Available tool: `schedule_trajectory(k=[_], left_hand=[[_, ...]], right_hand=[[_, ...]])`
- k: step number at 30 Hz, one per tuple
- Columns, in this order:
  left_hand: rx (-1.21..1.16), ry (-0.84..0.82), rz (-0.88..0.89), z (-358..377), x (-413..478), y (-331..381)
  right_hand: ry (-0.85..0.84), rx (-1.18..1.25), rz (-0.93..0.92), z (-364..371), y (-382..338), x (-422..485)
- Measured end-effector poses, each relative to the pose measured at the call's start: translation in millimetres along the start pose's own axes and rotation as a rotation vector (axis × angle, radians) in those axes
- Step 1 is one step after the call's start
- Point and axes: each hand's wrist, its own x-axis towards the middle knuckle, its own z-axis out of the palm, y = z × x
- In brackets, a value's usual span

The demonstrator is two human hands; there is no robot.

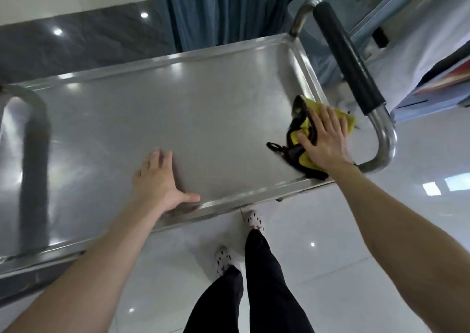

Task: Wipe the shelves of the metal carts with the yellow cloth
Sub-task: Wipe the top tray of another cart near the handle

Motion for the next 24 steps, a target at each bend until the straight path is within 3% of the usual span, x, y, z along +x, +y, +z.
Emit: schedule_trajectory(k=[3,8,10,12,14,19,22,24], left_hand=[[0.014,0.043,-0.002,3.4,0.2,0.0],[0.038,0.067,0.007,7.9,2.2,-8.0],[0.033,0.076,0.014,10.3,3.8,-10.1],[0.02,0.078,0.011,10.7,3.5,-9.7],[0.003,0.059,0.001,9.9,2.4,-7.8],[-0.033,0.051,-0.011,10.5,2.8,-1.6],[-0.031,0.063,-0.005,14.7,5.2,-2.5],[-0.044,0.086,-0.019,17.8,2.5,-6.0]], right_hand=[[-0.005,-0.01,0.129,8.8,-31.6,-12.2],[-0.015,0.05,-0.412,57.8,-221.5,-54.6],[-0.062,0.044,-0.518,60.5,-250.7,-63.1],[-0.033,0.069,-0.573,60.6,-228.2,-57.9],[-0.033,0.074,-0.506,53.7,-165.6,-52.8],[-0.09,0.003,0.006,7.6,13.5,-48.2],[-0.008,-0.001,0.202,14.5,-11.1,-62.1],[0.027,0.044,0.113,31.4,-78.0,-78.9]])
